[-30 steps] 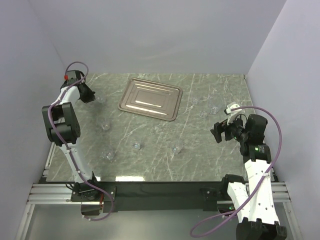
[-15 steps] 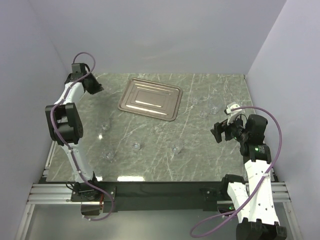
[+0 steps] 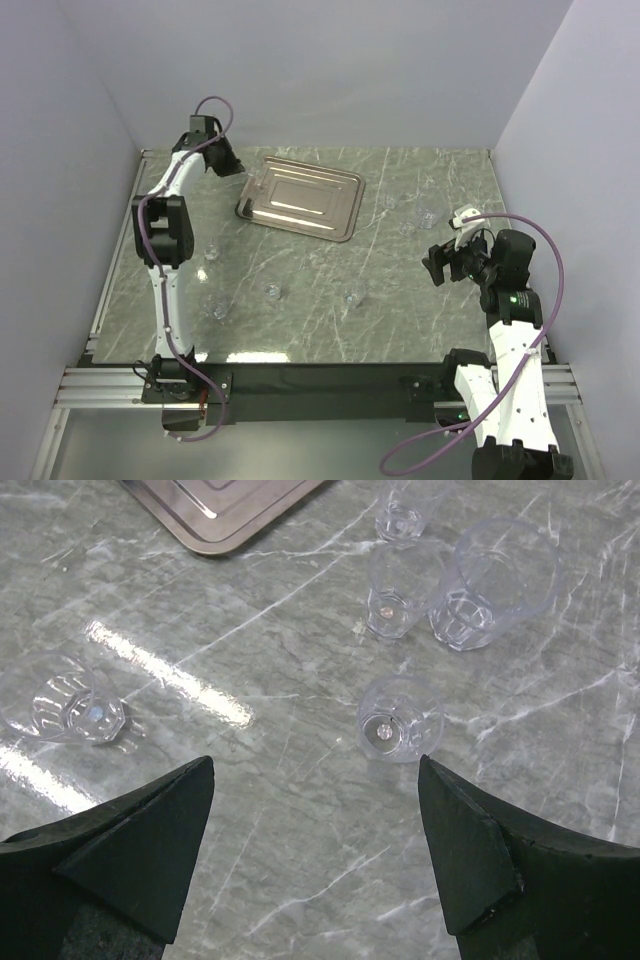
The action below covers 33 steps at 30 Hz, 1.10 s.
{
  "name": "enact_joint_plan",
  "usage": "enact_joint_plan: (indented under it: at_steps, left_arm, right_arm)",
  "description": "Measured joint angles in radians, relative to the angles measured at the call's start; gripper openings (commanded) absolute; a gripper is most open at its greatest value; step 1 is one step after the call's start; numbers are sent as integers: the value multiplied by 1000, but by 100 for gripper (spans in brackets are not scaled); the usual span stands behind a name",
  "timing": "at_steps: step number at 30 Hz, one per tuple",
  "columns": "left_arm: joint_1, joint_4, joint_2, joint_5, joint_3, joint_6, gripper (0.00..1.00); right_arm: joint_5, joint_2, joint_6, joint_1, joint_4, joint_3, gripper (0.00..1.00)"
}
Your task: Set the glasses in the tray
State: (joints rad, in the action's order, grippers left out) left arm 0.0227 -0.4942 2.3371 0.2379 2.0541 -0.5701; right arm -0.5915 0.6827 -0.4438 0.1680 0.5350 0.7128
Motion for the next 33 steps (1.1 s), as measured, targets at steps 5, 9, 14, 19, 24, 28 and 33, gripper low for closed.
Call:
enact_joint_plan:
  at_steps: [5, 9, 14, 19, 24, 28, 33]
  left_arm:
    - [45, -23, 82, -5, 104, -21, 3]
    - [70, -27, 109, -16, 132, -42, 7]
    - [84, -28, 134, -34, 150, -64, 29]
    - [83, -29, 135, -44, 161, -79, 48]
    - [83, -26, 131, -43, 166, -77, 59]
    - [83, -11, 73, -44, 113, -69, 66]
    - [82, 35, -130, -55, -39, -24, 73]
  right_arm:
    - [0, -2, 0, 0, 0, 0, 89]
    - [0, -6, 0, 1, 0, 0, 89]
    - [0, -6, 0, 2, 0, 0, 89]
    - [1, -7, 0, 3, 0, 0, 89]
    - [0, -8, 0, 3, 0, 0, 89]
    - [0, -8, -4, 3, 0, -1, 89]
    - [-41, -21, -34, 3, -3, -14, 90]
